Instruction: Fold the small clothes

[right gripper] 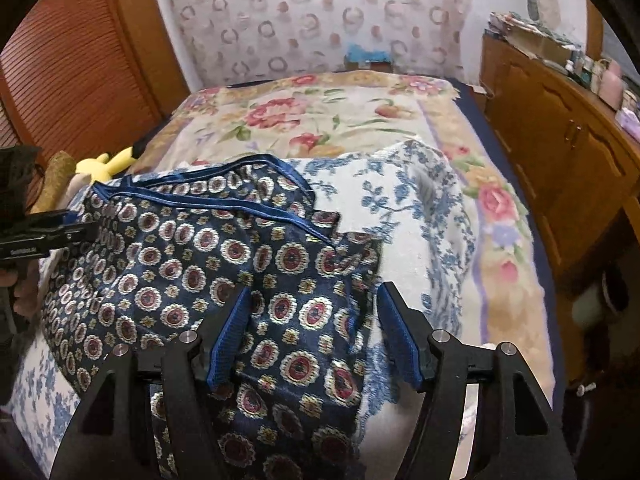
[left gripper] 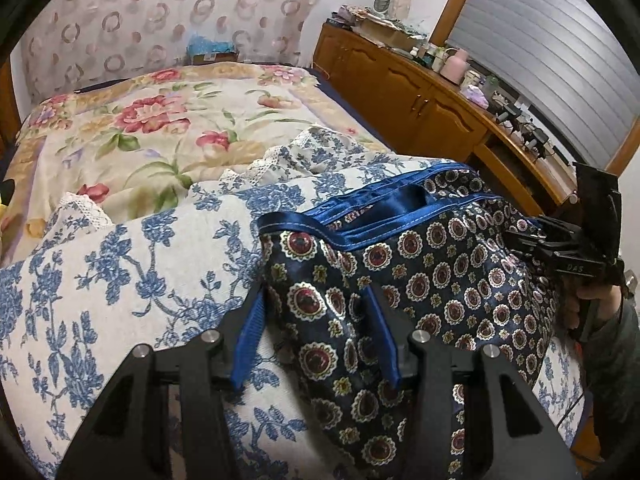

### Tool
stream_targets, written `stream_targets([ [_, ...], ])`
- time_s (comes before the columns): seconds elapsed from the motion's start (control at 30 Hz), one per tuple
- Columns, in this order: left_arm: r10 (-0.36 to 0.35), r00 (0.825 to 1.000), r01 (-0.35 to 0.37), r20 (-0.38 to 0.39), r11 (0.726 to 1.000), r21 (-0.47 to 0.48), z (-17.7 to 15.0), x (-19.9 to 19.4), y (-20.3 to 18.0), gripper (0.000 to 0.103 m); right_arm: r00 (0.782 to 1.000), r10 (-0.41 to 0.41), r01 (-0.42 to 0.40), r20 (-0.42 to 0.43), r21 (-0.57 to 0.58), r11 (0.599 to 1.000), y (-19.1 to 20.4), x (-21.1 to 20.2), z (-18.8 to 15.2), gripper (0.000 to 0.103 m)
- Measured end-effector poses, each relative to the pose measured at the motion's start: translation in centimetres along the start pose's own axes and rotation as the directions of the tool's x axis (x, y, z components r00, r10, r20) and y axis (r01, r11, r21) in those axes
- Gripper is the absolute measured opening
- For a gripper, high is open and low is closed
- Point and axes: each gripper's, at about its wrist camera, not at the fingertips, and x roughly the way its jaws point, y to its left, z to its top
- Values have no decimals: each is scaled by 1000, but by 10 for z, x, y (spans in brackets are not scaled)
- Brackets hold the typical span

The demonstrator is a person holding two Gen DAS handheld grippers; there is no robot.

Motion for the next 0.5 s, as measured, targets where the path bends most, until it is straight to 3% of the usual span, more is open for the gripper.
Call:
stream_targets([
  [0.03, -7, 1000, 7, -1, 1000, -3, 0, 0, 1, 38, 1000, 12, -12, -1, -6, 1000, 2, 1, 0, 57],
  [0.1, -19, 1000, 19, 3, 1000, -7, 1, 1, 3, 29, 998, 58, -58, -5, -4, 998, 6, 1, 1, 34],
  [0.13, -25, 1000, 25, 3, 1000, -8, 1, 1, 4, 25, 998, 67, -67, -5, 1, 998, 6, 1, 0, 33],
  [0.17, -23, 1000, 23, 3, 1000, -12, 1, 1, 4, 17, 996, 87, -87, -2, -1, 996, 8, 0, -1, 20],
  [0.2, -32, 999, 32, -2, 999, -18, 1, 1, 5, 10, 995, 102, -102, 9, -1, 995, 10, -2, -1, 15],
  [0.3, -45, 999, 45, 15, 999, -12, 0, -6, 3, 3, 997, 74, -73, 32, -29, 997, 19, -11, -4, 11],
  [0.5, -58, 990, 56, 127, 998, 20, -2, -54, -12, 3, 985, 66, -59, 158, -46, 997, 40, -48, -3, 9],
])
